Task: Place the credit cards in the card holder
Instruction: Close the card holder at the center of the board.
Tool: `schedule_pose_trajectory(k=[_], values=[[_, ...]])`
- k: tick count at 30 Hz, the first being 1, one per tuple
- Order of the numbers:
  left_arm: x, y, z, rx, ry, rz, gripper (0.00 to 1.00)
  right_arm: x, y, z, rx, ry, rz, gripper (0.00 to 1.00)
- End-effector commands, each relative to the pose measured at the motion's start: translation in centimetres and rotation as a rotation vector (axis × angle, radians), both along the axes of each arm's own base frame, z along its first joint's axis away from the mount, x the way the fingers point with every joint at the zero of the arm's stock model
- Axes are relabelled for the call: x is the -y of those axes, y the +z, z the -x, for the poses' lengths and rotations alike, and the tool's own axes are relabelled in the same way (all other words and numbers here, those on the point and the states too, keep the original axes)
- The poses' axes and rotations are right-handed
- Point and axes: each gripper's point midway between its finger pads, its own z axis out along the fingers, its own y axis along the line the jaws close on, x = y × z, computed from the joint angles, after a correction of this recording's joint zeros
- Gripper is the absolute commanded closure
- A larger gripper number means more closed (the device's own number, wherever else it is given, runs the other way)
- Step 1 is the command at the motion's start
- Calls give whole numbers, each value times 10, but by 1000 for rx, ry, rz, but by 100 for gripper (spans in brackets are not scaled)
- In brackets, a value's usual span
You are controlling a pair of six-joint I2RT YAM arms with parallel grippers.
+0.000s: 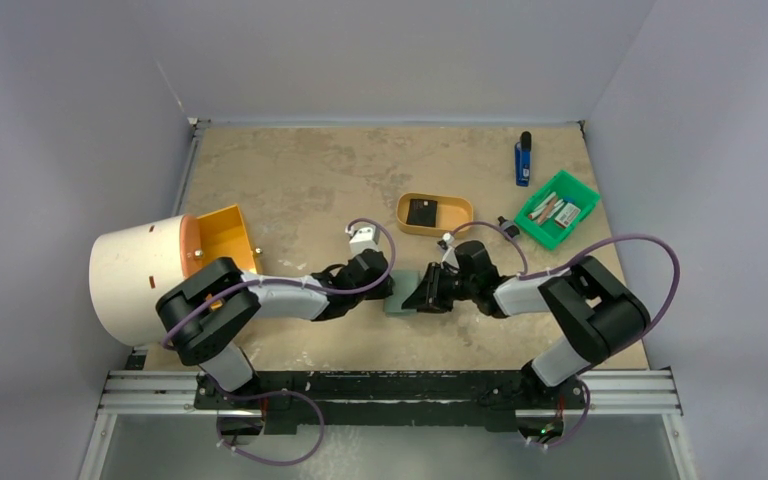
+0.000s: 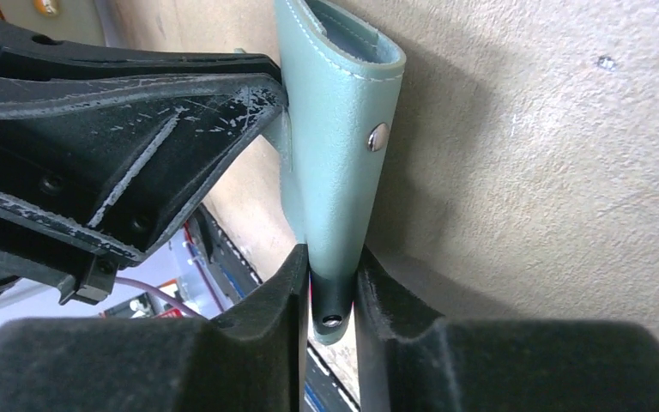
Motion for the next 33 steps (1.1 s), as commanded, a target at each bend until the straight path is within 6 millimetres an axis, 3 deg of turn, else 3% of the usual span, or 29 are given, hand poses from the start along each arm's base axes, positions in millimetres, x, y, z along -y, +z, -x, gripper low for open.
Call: schedule_pose_trajectory(k=[1, 5, 9, 13, 17, 21, 23, 27, 30, 33], values=[[-31, -37, 18, -85, 19, -120, 86, -1, -1, 5, -12, 3, -16, 83], [-31, -33, 18, -76, 20, -111, 87, 0, 8, -6, 58, -4, 7, 100], [-37, -7, 11, -21, 65, -90, 86, 7, 31, -25, 202, -14, 86, 100], [-54, 58, -2, 96, 165, -41, 77, 25, 63, -43, 357, -14, 214, 100], [-75, 139, -13, 229, 282, 33, 69, 40, 107, -65, 515, -4, 347, 100], [-112, 208, -14, 338, 429, 96, 69, 58, 180, -103, 762, -49, 554, 100], [-128, 243, -13, 398, 492, 160, 68, 58, 216, -112, 916, -60, 687, 100], [-148, 311, -8, 521, 547, 302, 55, 57, 280, -120, 1218, -90, 1030, 100], [-151, 354, -3, 591, 511, 373, 47, 61, 320, -126, 1406, -142, 1243, 100], [-152, 392, 5, 650, 467, 443, 40, 68, 350, -119, 1576, -199, 1418, 100]])
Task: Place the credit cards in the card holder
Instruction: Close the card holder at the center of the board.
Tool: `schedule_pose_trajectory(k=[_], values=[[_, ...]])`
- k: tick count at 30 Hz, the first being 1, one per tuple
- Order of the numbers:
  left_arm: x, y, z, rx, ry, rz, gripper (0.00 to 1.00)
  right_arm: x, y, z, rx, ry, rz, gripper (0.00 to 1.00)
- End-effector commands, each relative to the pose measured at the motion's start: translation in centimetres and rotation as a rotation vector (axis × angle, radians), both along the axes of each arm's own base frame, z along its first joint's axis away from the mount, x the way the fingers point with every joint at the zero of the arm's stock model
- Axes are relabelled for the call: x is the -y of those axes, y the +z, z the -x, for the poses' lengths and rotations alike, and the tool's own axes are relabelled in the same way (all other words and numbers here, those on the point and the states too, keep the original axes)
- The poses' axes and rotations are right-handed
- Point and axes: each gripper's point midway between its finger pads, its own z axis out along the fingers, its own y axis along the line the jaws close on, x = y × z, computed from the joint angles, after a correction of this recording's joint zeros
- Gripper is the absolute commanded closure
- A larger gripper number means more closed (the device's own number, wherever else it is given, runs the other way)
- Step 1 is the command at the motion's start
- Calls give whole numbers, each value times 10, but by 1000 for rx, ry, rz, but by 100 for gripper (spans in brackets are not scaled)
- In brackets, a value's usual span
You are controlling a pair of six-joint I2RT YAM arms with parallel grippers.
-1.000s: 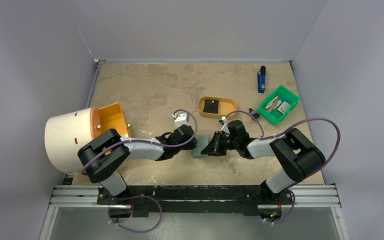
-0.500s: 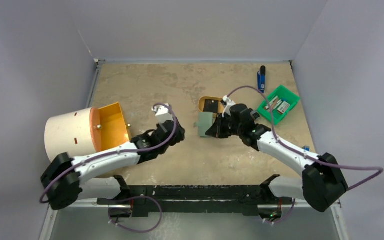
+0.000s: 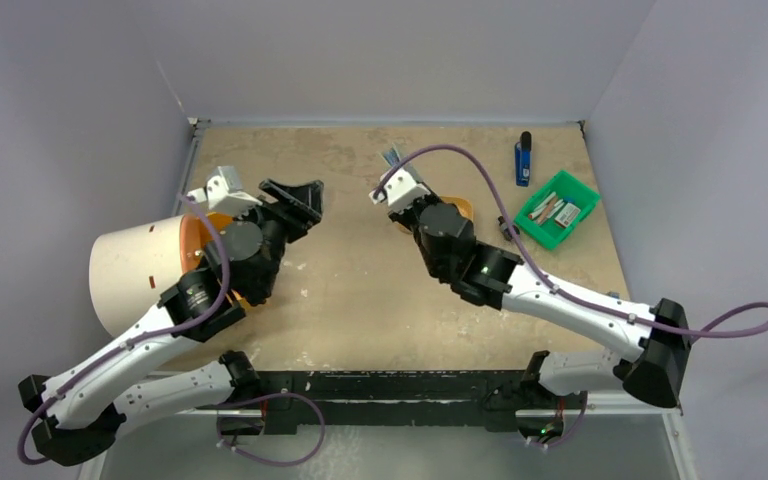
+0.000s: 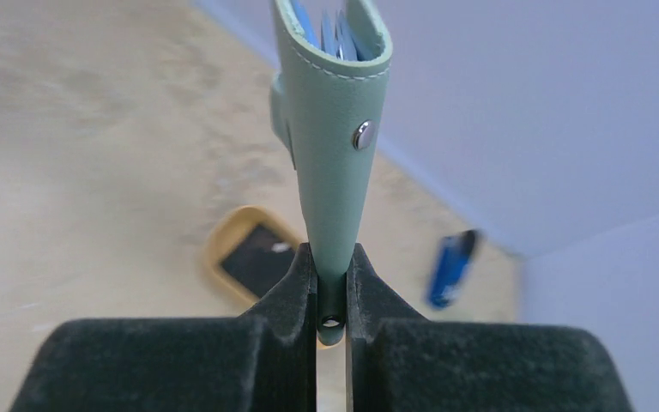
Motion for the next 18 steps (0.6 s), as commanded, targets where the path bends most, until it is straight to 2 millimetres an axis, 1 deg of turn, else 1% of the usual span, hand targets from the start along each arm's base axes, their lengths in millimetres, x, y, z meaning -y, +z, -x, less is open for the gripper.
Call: schedule_pose_trajectory(k=[1, 2, 4, 7, 9, 10, 12, 15, 18], values=[[-11, 69, 9, 149, -24, 61, 38, 53, 70, -1, 394, -270, 315, 100], [-11, 80, 12, 176, -42, 75, 36, 55, 80, 4, 456, -279, 321, 100], [-12, 97, 19, 215, -76, 107, 34, 56, 93, 16, 562, -264, 356, 100], [-3, 111, 27, 235, -149, 153, 33, 59, 109, 34, 721, -224, 395, 100], [11, 113, 30, 229, -214, 191, 33, 61, 116, 48, 824, -194, 428, 100], [19, 114, 31, 224, -246, 209, 33, 60, 114, 53, 857, -179, 452, 100], [38, 114, 33, 210, -320, 224, 32, 60, 118, 62, 916, -163, 477, 100], [61, 110, 31, 173, -391, 217, 32, 63, 125, 72, 974, -166, 500, 100], [80, 113, 34, 175, -469, 236, 32, 63, 130, 78, 996, -165, 513, 100]])
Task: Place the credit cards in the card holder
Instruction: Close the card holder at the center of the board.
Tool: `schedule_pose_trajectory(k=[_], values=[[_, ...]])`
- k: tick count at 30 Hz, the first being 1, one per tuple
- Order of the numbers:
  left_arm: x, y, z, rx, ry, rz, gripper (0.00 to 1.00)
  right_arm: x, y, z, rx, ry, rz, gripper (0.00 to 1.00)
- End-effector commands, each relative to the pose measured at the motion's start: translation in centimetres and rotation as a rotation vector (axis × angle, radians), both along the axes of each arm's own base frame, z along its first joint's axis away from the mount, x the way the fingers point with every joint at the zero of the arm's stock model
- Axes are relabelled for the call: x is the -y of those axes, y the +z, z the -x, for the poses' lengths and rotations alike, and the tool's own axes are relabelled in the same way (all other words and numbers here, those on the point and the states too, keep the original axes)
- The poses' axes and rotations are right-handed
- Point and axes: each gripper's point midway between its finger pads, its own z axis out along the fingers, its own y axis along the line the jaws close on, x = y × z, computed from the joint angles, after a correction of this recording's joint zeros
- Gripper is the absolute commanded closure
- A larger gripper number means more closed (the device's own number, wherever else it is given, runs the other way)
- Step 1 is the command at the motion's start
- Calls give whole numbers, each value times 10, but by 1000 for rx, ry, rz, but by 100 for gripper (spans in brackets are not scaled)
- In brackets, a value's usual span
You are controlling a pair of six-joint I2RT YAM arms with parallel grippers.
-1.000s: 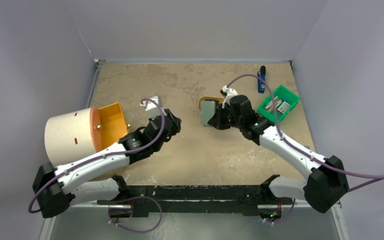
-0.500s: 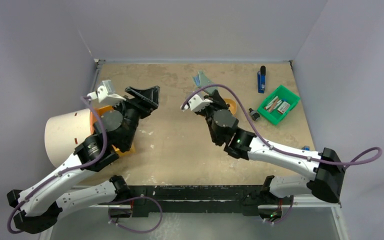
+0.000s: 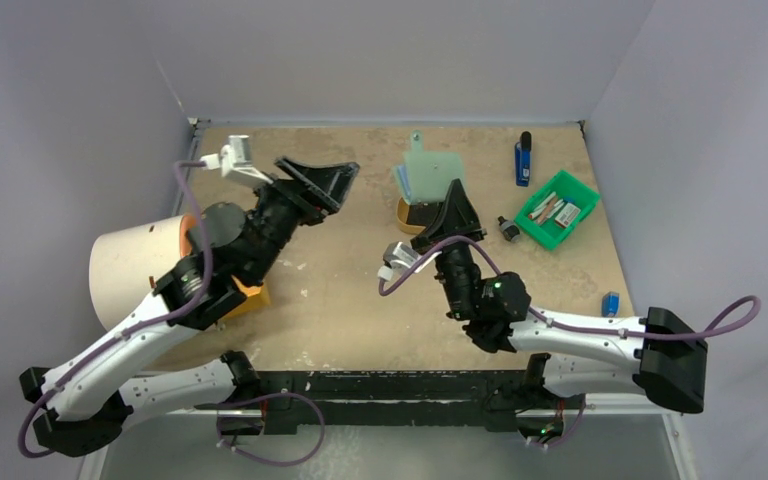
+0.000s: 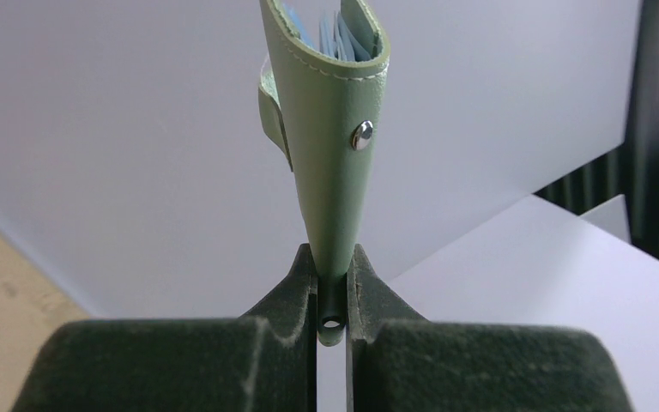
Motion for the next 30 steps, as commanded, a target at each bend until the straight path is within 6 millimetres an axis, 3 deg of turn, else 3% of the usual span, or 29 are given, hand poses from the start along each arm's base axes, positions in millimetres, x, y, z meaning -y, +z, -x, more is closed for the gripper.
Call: schedule_pose_trajectory(k=[1, 6, 9, 15, 22, 30], values=[[36, 17, 12, 26, -183, 60, 32, 20, 46, 25, 172, -5, -73, 100], [65, 10, 13, 29, -283, 54, 31, 12, 42, 25, 156, 8, -65, 100], [74, 19, 21, 103, -346, 89, 31, 7, 39, 24, 144, 14, -58, 100], [66, 25, 25, 136, -337, 121, 25, 3, 37, 22, 132, 14, -52, 100], [71, -19, 4, -30, -261, -32, 22, -2, 38, 21, 133, 14, -46, 100], [57, -25, 1, -90, -202, -13, 21, 0, 40, 21, 135, 7, -48, 100]])
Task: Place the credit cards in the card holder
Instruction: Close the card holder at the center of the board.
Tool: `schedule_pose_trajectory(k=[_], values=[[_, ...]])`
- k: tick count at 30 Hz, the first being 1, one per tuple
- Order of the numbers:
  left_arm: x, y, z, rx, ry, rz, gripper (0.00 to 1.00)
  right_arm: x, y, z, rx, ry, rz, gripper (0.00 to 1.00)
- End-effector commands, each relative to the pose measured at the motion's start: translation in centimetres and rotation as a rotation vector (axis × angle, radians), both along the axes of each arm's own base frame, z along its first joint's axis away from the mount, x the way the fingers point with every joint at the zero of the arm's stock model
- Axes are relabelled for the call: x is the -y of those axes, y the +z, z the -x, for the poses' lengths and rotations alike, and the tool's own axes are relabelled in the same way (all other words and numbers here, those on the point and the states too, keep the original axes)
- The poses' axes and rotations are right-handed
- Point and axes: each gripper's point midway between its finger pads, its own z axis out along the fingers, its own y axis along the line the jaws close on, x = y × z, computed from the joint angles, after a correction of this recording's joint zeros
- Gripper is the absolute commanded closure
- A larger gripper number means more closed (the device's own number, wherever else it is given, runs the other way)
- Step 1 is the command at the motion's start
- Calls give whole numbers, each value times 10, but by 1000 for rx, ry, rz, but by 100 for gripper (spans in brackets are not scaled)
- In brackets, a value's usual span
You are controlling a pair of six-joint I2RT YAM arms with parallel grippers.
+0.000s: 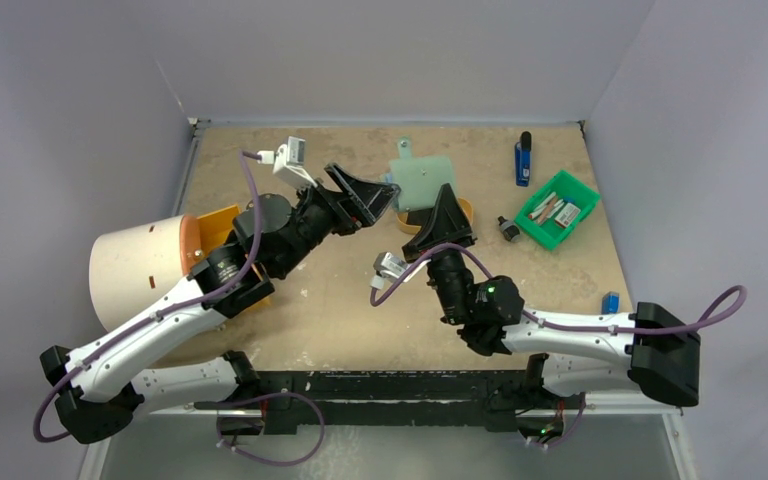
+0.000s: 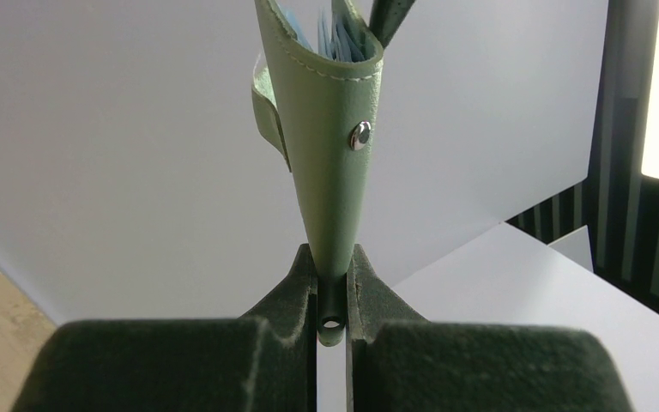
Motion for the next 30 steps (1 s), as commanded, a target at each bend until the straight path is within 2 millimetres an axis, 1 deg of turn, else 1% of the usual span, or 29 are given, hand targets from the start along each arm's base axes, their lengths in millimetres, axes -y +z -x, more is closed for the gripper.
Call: schedule_pose_trajectory(k=[1, 5, 10, 15, 18, 20, 22, 24, 25, 27, 30], values=[[-12, 24, 1, 3, 33, 63, 21, 14, 32, 8, 63, 4, -119, 100], [-2, 34, 1, 9, 2, 90, 21, 11, 31, 8, 64, 2, -114, 100], [11, 40, -1, 11, -33, 106, 23, 12, 32, 8, 61, 0, -119, 100], [25, 36, -1, -8, -78, 103, 30, 12, 32, 7, 60, -5, -123, 100], [28, 31, -2, -21, -80, 97, 33, 12, 31, 7, 58, -6, -122, 100], [27, 29, -2, -21, -79, 100, 37, 11, 31, 7, 56, -5, -120, 100], [28, 29, -3, -20, -76, 101, 43, 11, 30, 6, 54, -5, -120, 100], [28, 29, -3, -18, -77, 101, 52, 10, 29, 6, 51, -6, -118, 100], [29, 28, -3, -17, -78, 100, 58, 10, 28, 6, 48, -7, -117, 100], [29, 30, -2, -8, -85, 106, 73, 10, 27, 6, 42, -11, -117, 100], [30, 30, -2, -3, -90, 110, 88, 6, 26, 7, 33, -8, -114, 100]])
